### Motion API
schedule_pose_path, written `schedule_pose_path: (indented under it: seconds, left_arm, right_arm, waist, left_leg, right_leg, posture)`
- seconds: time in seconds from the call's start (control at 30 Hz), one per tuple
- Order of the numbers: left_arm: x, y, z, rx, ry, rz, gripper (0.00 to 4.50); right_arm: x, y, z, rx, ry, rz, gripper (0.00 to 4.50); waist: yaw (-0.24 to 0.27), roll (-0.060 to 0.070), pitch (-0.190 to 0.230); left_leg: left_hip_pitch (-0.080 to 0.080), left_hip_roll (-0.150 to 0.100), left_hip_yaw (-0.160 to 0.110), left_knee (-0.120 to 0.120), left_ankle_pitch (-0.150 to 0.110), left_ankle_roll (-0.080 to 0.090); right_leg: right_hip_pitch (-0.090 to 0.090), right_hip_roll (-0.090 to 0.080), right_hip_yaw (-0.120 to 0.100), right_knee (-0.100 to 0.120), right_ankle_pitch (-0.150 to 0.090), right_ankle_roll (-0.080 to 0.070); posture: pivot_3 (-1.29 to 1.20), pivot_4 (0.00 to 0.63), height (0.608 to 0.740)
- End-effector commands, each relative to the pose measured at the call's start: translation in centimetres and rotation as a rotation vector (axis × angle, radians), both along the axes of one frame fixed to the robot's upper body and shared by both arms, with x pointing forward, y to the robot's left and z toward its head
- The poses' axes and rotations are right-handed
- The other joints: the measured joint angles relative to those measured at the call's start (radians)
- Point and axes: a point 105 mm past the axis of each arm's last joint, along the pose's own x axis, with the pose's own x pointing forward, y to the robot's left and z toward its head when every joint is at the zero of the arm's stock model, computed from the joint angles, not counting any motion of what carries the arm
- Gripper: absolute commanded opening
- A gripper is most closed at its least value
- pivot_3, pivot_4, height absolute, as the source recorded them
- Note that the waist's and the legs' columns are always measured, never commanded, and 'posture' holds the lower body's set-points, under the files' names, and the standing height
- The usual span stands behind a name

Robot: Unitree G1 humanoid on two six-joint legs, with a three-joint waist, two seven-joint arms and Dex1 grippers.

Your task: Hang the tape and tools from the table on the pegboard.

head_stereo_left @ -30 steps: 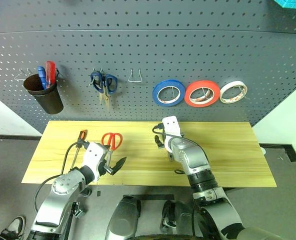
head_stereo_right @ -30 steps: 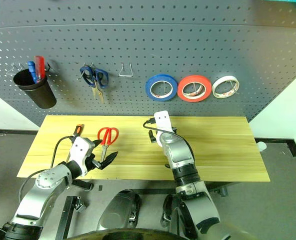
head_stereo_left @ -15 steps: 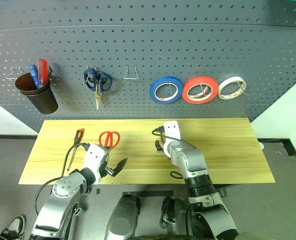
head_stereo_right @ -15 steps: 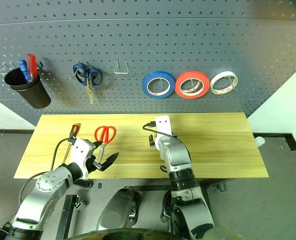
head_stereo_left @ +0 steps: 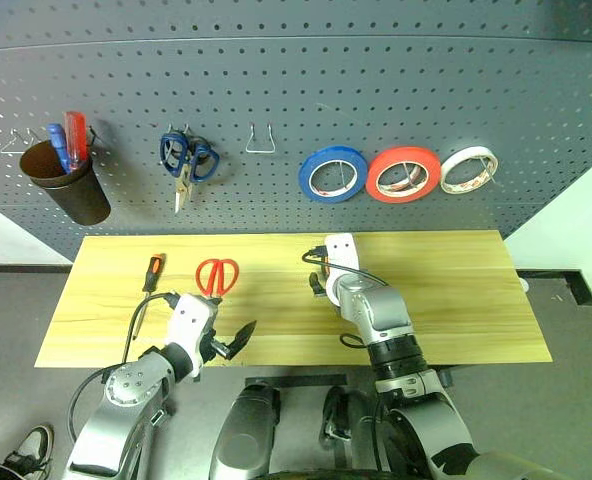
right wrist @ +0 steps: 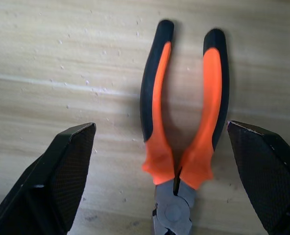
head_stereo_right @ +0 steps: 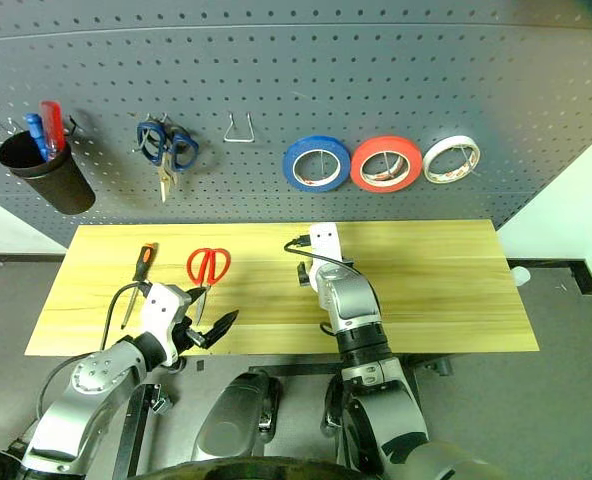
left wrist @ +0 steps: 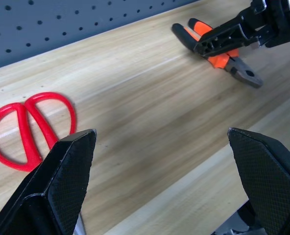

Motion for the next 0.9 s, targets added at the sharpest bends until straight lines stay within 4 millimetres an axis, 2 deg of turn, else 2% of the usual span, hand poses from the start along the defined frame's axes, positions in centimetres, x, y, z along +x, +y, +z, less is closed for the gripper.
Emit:
schedule_pose_path:
  seconds: [0.03,0.53,0.9]
  left_arm:
    - [-0.4,-0.6,0.7,-0.005,-0.024,-0.012,4.5]
    - [-2.1,-1.0,0.6,-0.024,-0.002,0.029,4.5]
    - [-2.8,-1.2,0.4,-0.032,0.009,0.049,4.5]
  right_arm:
    - [0.3,0.9,1.0,0.002,-0.023,0.033,4.47]
    - [0.4,0.9,0.3,-0.029,0.005,0.081,4.47]
    - [0.1,1.1,0.0,-0.036,0.015,0.103,4.47]
  waist:
    - [-0.005,-0.001,0.003]
    - [-0.009,-0.001,0.035]
    - [-0.008,0.0,0.042]
  left_leg:
    - [0.0,0.0,0.0,0.0,0.0,0.0]
    - [-0.004,0.0,0.0,0.0,0.0,0.0]
    - [-0.008,0.0,0.0,0.0,0.0,-0.001]
  right_leg:
    - [0.0,0.0,0.0,0.0,0.0,0.0]
    - [-0.004,-0.001,0.0,0.0,0.0,0.001]
    - [-0.007,-0.001,0.0,0.0,0.0,0.001]
  posture:
    - [0.43,0.25,0.676]
    - [0.44,0.283,0.676]
    - [0.44,0.293,0.676]
